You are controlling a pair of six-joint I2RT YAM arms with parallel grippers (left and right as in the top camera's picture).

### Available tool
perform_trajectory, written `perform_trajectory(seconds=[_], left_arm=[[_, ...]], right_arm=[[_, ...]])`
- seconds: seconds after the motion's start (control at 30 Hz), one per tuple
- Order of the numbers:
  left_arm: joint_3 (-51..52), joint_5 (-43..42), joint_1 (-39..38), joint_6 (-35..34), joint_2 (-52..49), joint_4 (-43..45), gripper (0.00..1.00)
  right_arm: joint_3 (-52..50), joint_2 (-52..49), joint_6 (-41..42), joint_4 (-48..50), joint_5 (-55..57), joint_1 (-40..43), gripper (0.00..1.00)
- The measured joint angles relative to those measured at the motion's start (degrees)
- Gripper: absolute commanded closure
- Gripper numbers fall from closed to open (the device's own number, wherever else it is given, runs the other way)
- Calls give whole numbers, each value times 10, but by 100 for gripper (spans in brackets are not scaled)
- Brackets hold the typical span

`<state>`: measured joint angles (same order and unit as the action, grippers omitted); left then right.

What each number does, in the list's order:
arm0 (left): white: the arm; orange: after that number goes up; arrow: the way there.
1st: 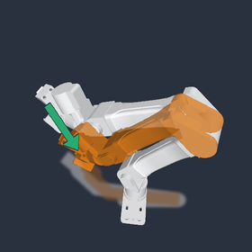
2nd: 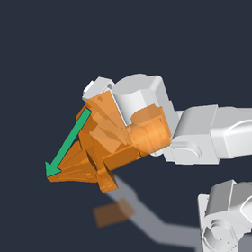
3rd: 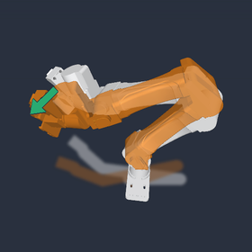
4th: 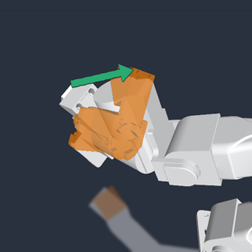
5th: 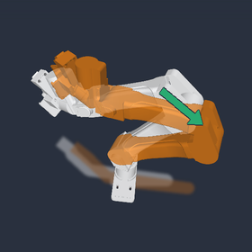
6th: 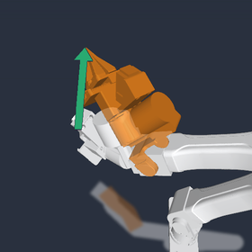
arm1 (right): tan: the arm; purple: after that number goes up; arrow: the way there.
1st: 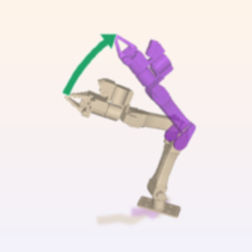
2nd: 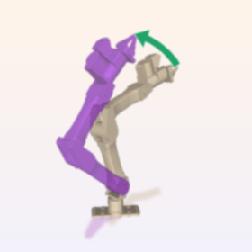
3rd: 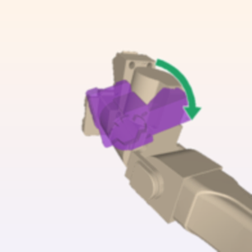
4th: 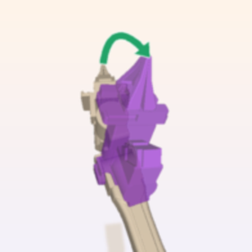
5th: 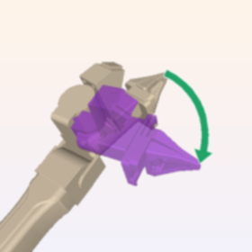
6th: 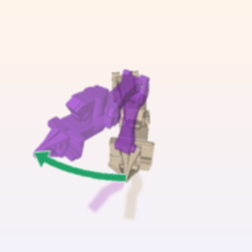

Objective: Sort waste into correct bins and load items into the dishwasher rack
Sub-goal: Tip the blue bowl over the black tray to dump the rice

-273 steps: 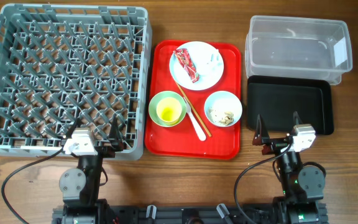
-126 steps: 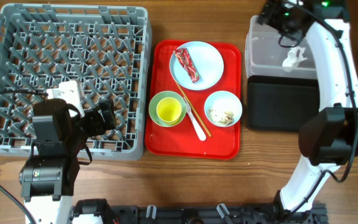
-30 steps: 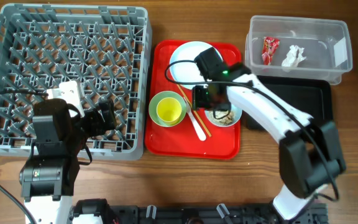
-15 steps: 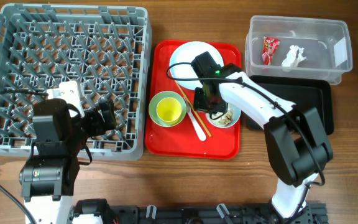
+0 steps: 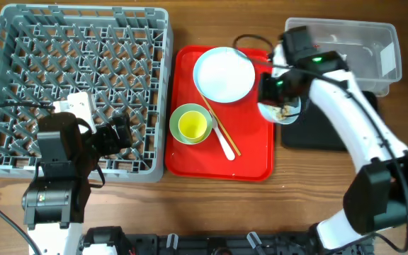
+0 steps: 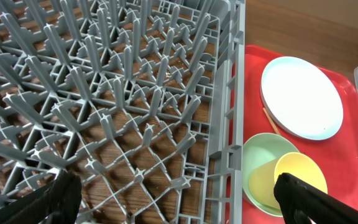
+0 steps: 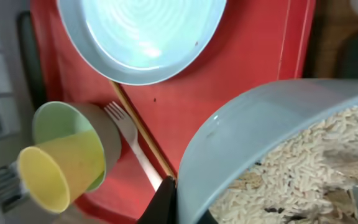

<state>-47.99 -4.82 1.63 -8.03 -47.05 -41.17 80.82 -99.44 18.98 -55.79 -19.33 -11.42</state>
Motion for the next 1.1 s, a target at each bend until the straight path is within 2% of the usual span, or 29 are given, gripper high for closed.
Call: perform_trajectory(seconds=[0.13,0.3,0.53,0.73,0.87,1.0,1.1], left_arm=[[0,0,0,0,0,0,0],[0,0,0,0,0,0,0],[0,0,0,0,0,0,0],[0,0,0,0,0,0,0],[0,0,0,0,0,0,0],[0,0,0,0,0,0,0],[0,0,0,0,0,0,0]], right_arm=[[-17,0,-80,2,-120,101,96],[-94,0,-154,30,-259,212,96],[-177,-37,-187,99,-453,321,96],[-182,-73,-179,115,-599,383,96],[-183,-83,-120,143,-671,419,96],[-183,-83,-45,165,-700,433,96],[-184,-83,-21,195,-700,433,96]])
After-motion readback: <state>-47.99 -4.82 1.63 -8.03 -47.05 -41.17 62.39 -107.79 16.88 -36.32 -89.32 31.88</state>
